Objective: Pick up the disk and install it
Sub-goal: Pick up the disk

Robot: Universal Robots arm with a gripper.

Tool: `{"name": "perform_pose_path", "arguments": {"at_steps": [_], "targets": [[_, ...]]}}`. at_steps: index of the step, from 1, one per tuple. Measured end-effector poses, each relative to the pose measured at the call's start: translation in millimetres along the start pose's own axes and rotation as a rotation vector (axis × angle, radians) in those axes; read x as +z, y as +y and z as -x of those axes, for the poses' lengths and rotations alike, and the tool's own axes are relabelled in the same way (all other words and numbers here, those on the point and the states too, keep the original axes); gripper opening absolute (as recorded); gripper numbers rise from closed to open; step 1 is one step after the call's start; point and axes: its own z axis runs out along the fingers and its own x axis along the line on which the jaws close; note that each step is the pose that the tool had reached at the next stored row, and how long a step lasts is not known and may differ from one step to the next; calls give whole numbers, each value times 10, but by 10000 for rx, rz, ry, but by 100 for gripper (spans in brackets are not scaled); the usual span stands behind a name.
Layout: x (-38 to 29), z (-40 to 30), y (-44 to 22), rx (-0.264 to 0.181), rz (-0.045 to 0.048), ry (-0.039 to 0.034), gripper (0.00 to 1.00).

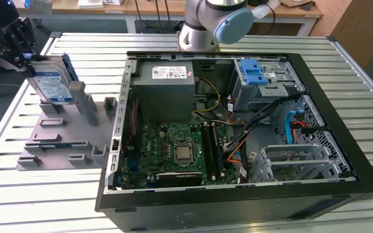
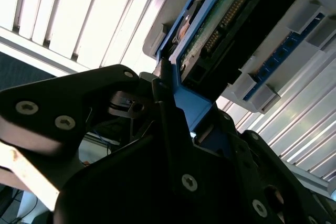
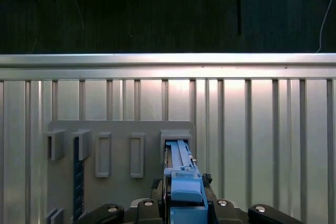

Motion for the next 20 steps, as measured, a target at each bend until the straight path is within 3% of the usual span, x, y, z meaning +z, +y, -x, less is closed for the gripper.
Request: {"name": "perform_pose_path", "arguments": {"at_steps": [20], "targets": [[-167,1,0,0,0,0,37]]}}
